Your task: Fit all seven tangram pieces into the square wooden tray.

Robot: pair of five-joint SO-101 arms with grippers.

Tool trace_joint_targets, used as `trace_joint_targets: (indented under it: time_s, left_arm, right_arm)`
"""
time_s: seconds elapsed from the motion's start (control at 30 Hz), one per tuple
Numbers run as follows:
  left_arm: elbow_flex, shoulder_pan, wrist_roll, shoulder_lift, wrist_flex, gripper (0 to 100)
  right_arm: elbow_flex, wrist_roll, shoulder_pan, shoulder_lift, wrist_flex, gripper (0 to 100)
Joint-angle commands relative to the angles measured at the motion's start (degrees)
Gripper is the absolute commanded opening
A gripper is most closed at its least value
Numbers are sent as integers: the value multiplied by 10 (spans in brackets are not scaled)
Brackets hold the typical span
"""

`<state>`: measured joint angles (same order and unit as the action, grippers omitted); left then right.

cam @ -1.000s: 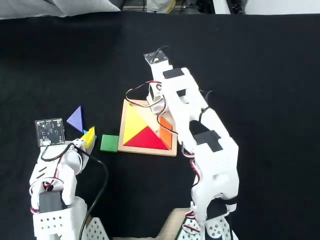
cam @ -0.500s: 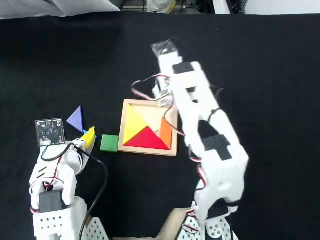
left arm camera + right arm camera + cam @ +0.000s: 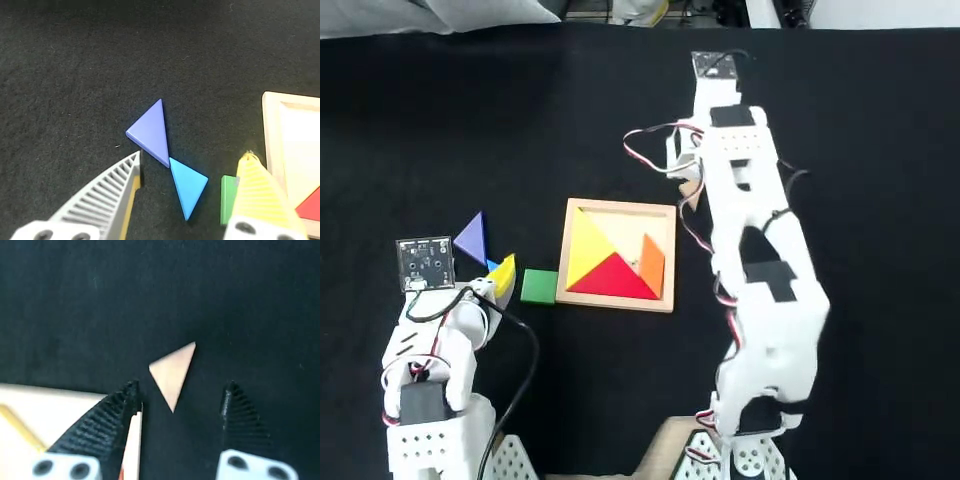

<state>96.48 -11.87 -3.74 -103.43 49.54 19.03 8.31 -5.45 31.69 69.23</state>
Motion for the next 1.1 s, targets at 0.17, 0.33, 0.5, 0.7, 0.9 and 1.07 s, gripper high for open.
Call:
trace_joint_targets:
  time_s: [0.17,0.33,0.5,0.7,0.9,1.07]
  left_arm:
    - [9,11,-4,-3,3,303]
    - [9,9,-4,-3,3,303]
    - [9,8,-4,-3,3,303]
    - [9,8,-4,-3,3,303]
    - [9,7,-4,-3,3,303]
    - [9,7,-4,-3,3,303]
  right_arm:
    - [219,54,-7,125,94,255]
    - [331,56,-19,210,140,252]
    - [443,56,-22,283,198,251]
    - [567,56,-22,355,273,251]
    - [644,53,-19,418,276,250]
    - [676,53,-19,432,284,221]
